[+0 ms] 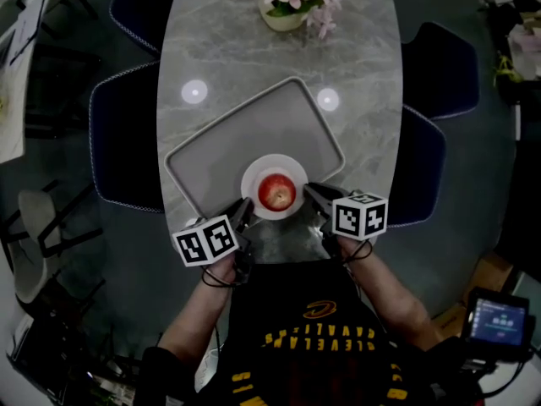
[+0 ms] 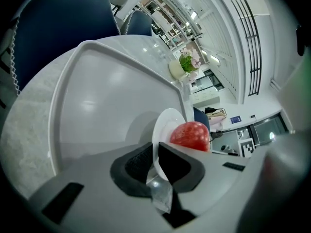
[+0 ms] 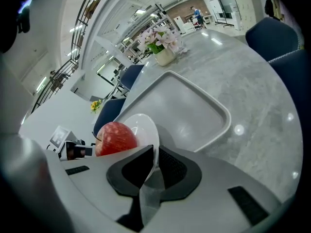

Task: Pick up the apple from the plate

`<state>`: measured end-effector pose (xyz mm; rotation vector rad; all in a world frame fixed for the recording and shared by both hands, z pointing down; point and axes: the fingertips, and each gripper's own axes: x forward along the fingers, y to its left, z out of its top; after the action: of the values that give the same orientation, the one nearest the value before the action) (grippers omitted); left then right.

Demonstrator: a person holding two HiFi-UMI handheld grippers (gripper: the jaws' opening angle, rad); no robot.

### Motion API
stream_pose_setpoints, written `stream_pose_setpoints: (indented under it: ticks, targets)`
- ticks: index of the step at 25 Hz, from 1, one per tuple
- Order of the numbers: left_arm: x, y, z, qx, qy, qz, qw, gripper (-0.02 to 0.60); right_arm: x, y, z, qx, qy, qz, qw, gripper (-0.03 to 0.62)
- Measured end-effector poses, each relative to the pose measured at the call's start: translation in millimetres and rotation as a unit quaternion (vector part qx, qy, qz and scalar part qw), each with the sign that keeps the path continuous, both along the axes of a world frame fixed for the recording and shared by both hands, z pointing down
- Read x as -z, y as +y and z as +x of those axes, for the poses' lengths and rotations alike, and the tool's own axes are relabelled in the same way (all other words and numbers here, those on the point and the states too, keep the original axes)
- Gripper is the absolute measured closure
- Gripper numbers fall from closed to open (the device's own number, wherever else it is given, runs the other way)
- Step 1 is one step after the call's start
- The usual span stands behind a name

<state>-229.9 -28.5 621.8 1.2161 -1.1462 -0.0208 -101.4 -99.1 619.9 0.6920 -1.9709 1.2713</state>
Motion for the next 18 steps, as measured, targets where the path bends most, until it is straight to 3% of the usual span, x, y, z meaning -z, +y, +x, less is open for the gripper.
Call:
stream_pose_setpoints:
  ticks: [18]
  targets:
    - [7,21,99,-0.066,0.002,-0.005,0.9978,0.544,5,33,103,-0.058,-0.010,-0.002,0.998,0.551]
